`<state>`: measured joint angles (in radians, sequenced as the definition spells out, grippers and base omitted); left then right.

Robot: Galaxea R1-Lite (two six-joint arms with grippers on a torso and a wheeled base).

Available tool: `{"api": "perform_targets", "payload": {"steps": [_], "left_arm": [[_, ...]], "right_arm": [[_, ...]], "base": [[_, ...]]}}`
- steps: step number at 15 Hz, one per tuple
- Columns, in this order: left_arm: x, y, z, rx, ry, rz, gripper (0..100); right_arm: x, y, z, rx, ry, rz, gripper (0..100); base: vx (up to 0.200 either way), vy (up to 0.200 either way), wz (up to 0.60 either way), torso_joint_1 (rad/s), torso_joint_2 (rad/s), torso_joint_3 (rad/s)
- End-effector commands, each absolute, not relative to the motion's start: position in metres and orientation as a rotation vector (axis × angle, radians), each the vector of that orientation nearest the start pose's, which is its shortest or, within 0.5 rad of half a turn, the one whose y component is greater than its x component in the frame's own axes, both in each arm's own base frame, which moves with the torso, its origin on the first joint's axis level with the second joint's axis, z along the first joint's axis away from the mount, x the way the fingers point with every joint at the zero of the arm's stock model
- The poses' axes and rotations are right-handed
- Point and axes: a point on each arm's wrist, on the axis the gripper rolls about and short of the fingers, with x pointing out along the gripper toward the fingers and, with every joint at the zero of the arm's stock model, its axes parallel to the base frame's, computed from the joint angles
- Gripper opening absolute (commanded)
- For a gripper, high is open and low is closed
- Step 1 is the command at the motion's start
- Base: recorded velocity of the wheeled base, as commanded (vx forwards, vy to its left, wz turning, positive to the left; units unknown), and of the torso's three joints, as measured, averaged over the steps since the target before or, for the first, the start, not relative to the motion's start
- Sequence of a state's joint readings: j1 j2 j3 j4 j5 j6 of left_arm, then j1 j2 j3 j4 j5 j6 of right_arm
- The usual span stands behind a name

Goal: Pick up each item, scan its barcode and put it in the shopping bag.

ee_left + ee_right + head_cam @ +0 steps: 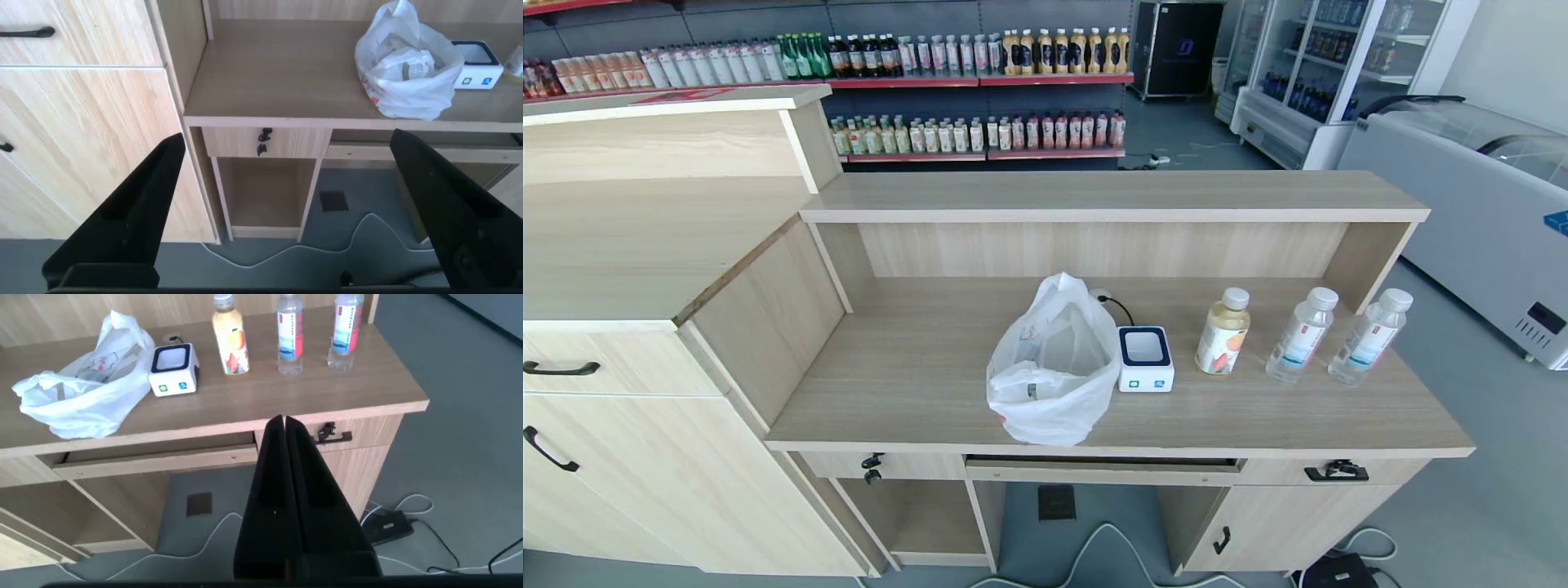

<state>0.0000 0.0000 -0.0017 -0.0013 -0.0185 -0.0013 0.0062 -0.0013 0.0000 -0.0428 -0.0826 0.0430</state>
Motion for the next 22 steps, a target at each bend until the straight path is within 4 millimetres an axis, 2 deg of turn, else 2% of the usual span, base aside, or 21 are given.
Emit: {"api": "perform_targets", "payload": {"steps": [1,2,3,4,5,7,8,9,11,13,15,16,18,22], "left_arm": [[-0.023,0.0,0.076,-0.002,-0.003,-0.018,100],[-0.023,0.0,0.076,-0.002,-0.003,-0.018,100],[-0.023,0.0,0.076,-0.002,-0.003,-0.018,100],[-0.023,0.0,0.076,-0.002,-0.003,-0.018,100],[-0.023,0.0,0.076,-0.002,-0.003,-0.018,100],[-0.023,0.0,0.076,-0.002,-0.003,-0.018,100],[-0.023,0.0,0.076,-0.002,-0.003,-0.018,100],[-0.023,0.0,0.076,-0.003,-0.003,-0.018,100],[-0.023,0.0,0.076,-0.002,-0.003,-0.018,100],[-0.023,0.0,0.076,-0.002,-0.003,-0.018,100],[-0.023,0.0,0.076,-0.002,-0.003,-0.018,100],[-0.023,0.0,0.076,-0.002,-0.003,-0.018,100],[-0.023,0.0,0.076,-0.002,-0.003,-0.018,100],[-0.023,0.0,0.076,-0.003,-0.003,-0.018,100]], "right_arm": [[-0.024,-0.002,0.089,0.047,-0.057,-0.068,0],[-0.013,-0.002,0.149,0.061,-0.019,-0.026,0],[0.005,-0.001,0.193,0.083,-0.01,-0.016,0],[0.021,-0.001,0.214,0.094,0.013,-0.024,0],[0.065,0.001,0.245,0.127,0.066,-0.027,0],[0.113,0.004,0.252,0.088,0.087,-0.012,0],[0.124,0.004,0.252,0.067,0.084,0.002,0],[0.148,0.006,0.247,0.051,0.087,0.041,100],[0.179,0.007,0.237,0.052,0.126,0.067,100],[0.22,0.0,0.218,0.057,0.148,0.033,100],[0.269,-0.015,0.189,0.043,0.124,-0.021,100],[0.286,-0.024,0.172,0.026,0.148,-0.049,100],[0.31,-0.038,0.143,-0.026,0.184,-0.077,100],[0.348,-0.036,0.119,-0.028,0.192,-0.036,100]], "base": [[0.0,0.0,0.0,0.0,0.0,0.0],[0.0,0.0,0.0,0.0,0.0,0.0],[0.0,0.0,0.0,0.0,0.0,0.0],[0.0,0.0,0.0,0.0,0.0,0.0],[0.0,0.0,0.0,0.0,0.0,0.0],[0.0,0.0,0.0,0.0,0.0,0.0],[0.0,0.0,0.0,0.0,0.0,0.0],[0.0,0.0,0.0,0.0,0.0,0.0],[0.0,0.0,0.0,0.0,0.0,0.0],[0.0,0.0,0.0,0.0,0.0,0.0],[0.0,0.0,0.0,0.0,0.0,0.0],[0.0,0.0,0.0,0.0,0.0,0.0],[0.0,0.0,0.0,0.0,0.0,0.0],[0.0,0.0,0.0,0.0,0.0,0.0]]}}
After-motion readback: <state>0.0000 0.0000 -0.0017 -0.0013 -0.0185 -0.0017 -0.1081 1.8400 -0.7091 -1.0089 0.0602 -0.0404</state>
